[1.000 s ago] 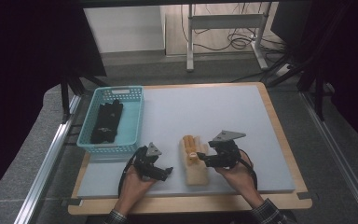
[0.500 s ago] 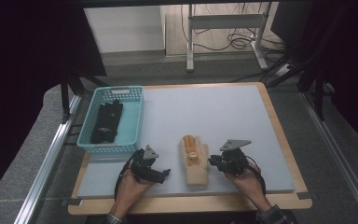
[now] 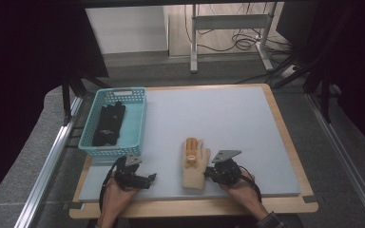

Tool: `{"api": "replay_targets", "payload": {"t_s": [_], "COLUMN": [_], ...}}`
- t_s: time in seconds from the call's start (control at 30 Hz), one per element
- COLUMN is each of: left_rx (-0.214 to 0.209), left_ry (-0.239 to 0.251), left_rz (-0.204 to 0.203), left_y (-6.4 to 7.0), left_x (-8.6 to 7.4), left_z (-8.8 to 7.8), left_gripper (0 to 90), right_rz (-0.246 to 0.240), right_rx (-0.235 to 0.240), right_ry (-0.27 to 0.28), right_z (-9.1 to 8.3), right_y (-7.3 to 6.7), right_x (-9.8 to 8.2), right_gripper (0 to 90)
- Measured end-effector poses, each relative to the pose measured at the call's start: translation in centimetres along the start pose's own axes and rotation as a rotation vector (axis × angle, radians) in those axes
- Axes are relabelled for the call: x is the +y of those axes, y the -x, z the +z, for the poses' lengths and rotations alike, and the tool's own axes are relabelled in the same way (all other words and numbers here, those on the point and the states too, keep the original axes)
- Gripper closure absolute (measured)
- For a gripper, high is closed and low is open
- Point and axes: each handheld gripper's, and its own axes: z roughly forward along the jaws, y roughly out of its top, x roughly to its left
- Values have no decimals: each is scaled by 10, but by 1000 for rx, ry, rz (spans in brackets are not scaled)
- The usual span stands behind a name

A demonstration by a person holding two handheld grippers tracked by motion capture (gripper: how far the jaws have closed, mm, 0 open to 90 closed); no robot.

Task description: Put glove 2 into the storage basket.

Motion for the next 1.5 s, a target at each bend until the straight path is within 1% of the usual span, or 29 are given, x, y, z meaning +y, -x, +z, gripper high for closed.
{"api": "replay_targets", "payload": {"t_s": [0.23, 0.3, 0.43, 0.67, 0.9, 0.97, 1.03, 1.1, 1.13, 1.23, 1.3, 1.33, 1.4, 1.5], "left_rx": [-2, -1, 1, 4, 3, 3, 3, 3, 4, 5, 6, 5, 6, 6], "left_ry": [2, 2, 3, 2, 5, 7, 9, 11, 13, 17, 17, 17, 17, 17], "left_rz": [4, 3, 2, 1, 0, -2, -3, -5, -5, -6, -6, -6, -6, -6], "left_y": [-1, -1, 0, 0, 0, 0, 0, 0, 0, 0, 0, 0, 0, 0], "left_x": [-1, -1, -2, -1, -2, -2, -2, -2, -3, -3, -3, -3, -3, -3], "left_z": [0, 0, 0, 0, 0, 0, 0, 0, 0, 0, 0, 0, 0, 0], "left_gripper": [24, 24, 24, 24, 22, 22, 22, 22, 21, 22, 22, 22, 21, 21], "right_rz": [-13, -25, -29, -45, -73, -81, -91, -96, -91, -86, -78, -68, -43, -26], "right_rx": [19, 22, 23, 12, -10, -12, -26, -29, -33, -55, -78, -83, -78, -94], "right_ry": [7, 12, 20, 30, 39, 27, 14, 18, 20, 29, 33, 35, 34, 42], "right_z": [15, 21, 30, 45, 54, 52, 48, 43, 40, 27, 19, 15, 7, -5], "right_y": [-8, -11, -14, -18, -22, -23, -23, -21, -20, -11, -3, 2, 12, 25], "right_x": [12, 16, 23, 36, 42, 42, 41, 40, 39, 35, 32, 30, 26, 17], "right_gripper": [794, 788, 779, 765, 733, 694, 656, 629, 614, 537, 483, 451, 387, 301]}}
